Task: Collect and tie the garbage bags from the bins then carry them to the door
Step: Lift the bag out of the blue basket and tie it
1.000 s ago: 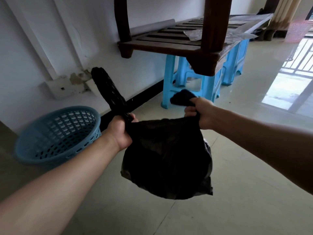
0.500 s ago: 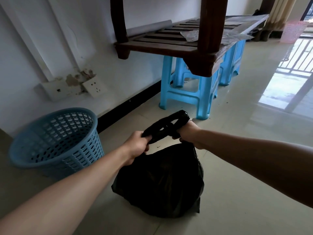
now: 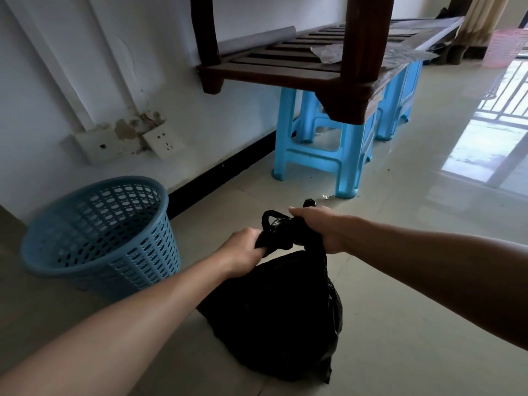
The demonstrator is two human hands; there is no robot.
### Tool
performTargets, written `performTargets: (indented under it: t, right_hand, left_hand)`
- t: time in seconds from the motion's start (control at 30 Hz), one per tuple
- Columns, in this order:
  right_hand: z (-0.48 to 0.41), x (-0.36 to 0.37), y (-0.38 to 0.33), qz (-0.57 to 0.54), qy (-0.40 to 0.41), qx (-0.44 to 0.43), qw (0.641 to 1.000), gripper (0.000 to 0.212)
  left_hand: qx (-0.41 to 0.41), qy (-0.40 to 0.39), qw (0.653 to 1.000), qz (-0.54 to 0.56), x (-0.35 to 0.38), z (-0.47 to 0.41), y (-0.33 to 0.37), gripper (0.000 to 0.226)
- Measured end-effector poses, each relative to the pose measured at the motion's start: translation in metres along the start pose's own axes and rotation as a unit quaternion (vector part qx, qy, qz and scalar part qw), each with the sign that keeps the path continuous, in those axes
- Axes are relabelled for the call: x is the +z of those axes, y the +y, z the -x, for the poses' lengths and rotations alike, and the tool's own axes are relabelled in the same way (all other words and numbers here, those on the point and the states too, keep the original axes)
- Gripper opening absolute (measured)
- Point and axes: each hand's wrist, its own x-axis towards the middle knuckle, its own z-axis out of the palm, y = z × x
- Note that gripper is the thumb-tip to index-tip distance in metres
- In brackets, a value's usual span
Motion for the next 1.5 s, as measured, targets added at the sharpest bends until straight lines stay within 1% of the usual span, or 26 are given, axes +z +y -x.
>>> performTargets:
  t: [0.07,0.13,0.2,0.27,0.33,0.37,0.47,0.53,0.57,0.63,0.67,0.77,0.83,0.9,0.93,0.97,1.0,1.03,1.07,1.1,1.17,1.2,1.23,1.33,1.4,1.5]
  right_hand:
    - [0.001,0.001,0.000,-0.041,-0.001,-0.013,0.999,0.024]
    - [0.003,0.000,-0.004,-0.078,-0.026,-0.029,0.996,0.024]
    - [0.005,-0.003,-0.008,-0.070,-0.087,-0.032,0.993,0.033]
    - [0.010,-0.007,-0.011,-0.018,-0.157,-0.025,0.987,0.043]
    - [0.016,-0.008,-0.013,0.052,-0.198,-0.023,0.979,0.046]
    - [0.021,-0.006,-0.014,0.084,-0.211,-0.022,0.974,0.042]
    - [0.030,0.000,-0.015,0.171,-0.217,-0.035,0.960,0.029]
    - [0.029,0.005,-0.013,0.268,-0.182,-0.074,0.943,0.030]
    - [0.027,0.007,-0.011,0.331,-0.151,-0.099,0.926,0.031]
    - [0.019,0.009,-0.007,0.452,-0.076,-0.156,0.875,0.033]
    - [0.013,0.008,-0.004,0.495,-0.038,-0.186,0.848,0.035]
    - [0.005,0.002,0.003,0.555,0.059,-0.270,0.785,0.036]
    - [0.003,-0.004,0.007,0.590,0.090,-0.311,0.739,0.040]
    - [0.001,-0.007,0.009,0.622,0.118,-0.348,0.691,0.036]
    - [-0.001,-0.009,0.011,0.629,0.133,-0.362,0.675,0.033]
    - [-0.002,-0.010,0.011,0.626,0.146,-0.376,0.667,0.031]
    - [-0.004,-0.012,0.012,0.615,0.160,-0.386,0.668,0.027]
    - [-0.005,-0.012,0.012,0.593,0.173,-0.393,0.681,0.024]
    - [-0.005,-0.012,0.011,0.552,0.181,-0.392,0.713,0.020]
    - [-0.005,-0.010,0.010,0.490,0.176,-0.385,0.762,0.015]
    - [-0.004,-0.006,0.007,0.353,0.131,-0.345,0.860,0.007]
    - [-0.003,-0.004,0.007,0.300,0.106,-0.320,0.892,0.005]
    - [-0.004,-0.003,0.007,0.275,0.088,-0.301,0.909,0.005]
    - [-0.004,-0.003,0.007,0.289,0.078,-0.278,0.913,0.006]
    - [-0.003,-0.003,0.008,0.269,0.065,-0.265,0.924,0.008]
    - [-0.001,-0.003,0.009,0.252,0.038,-0.256,0.932,0.012]
  left_hand:
    - [-0.017,-0.028,0.998,0.052,-0.001,0.000,-0.002,0.030]
    - [-0.049,-0.077,0.988,0.126,-0.005,0.001,-0.004,0.027]
    - [-0.076,-0.135,0.969,0.195,-0.009,0.002,-0.009,0.023]
    - [-0.097,-0.166,0.947,0.259,-0.014,0.002,-0.017,0.016]
    - [-0.116,-0.154,0.933,0.303,-0.019,0.000,-0.024,0.007]
    - [-0.126,-0.139,0.927,0.324,-0.021,0.000,-0.027,0.007]
    - [-0.150,-0.112,0.903,0.386,-0.024,-0.001,-0.029,0.018]
    - [-0.154,-0.117,0.888,0.418,-0.023,-0.001,-0.025,0.018]
    - [-0.153,-0.120,0.882,0.430,-0.023,-0.002,-0.024,0.018]
    - [-0.149,-0.122,0.873,0.448,-0.024,-0.002,-0.022,0.019]
    - [-0.144,-0.122,0.871,0.453,-0.025,-0.002,-0.021,0.020]
    - [-0.130,-0.129,0.870,0.457,-0.028,-0.002,-0.019,0.025]
    - [-0.125,-0.135,0.869,0.459,-0.028,-0.002,-0.018,0.026]
    - [-0.125,-0.137,0.867,0.462,-0.026,-0.003,-0.016,0.021]
    - [-0.128,-0.137,0.867,0.462,-0.025,-0.003,-0.016,0.018]
    - [-0.131,-0.139,0.867,0.460,-0.025,-0.003,-0.016,0.015]
    - [-0.135,-0.143,0.867,0.457,-0.024,-0.003,-0.016,0.013]
    - [-0.140,-0.147,0.867,0.456,-0.023,-0.003,-0.017,0.011]
    - [-0.143,-0.148,0.866,0.456,-0.022,-0.003,-0.018,0.008]
    - [-0.144,-0.144,0.867,0.455,-0.020,-0.003,-0.019,0.007]
    - [-0.147,-0.116,0.873,0.450,-0.016,-0.005,-0.023,0.008]
    - [-0.149,-0.095,0.879,0.443,-0.014,-0.005,-0.025,0.007]
    - [-0.153,-0.072,0.886,0.432,-0.012,-0.006,-0.026,0.005]
    - [-0.160,-0.021,0.899,0.407,-0.010,-0.007,-0.030,0.002]
    - [-0.152,-0.012,0.900,0.408,-0.012,-0.008,-0.031,0.004]
    - [-0.129,-0.016,0.891,0.435,-0.017,-0.010,-0.026,0.014]
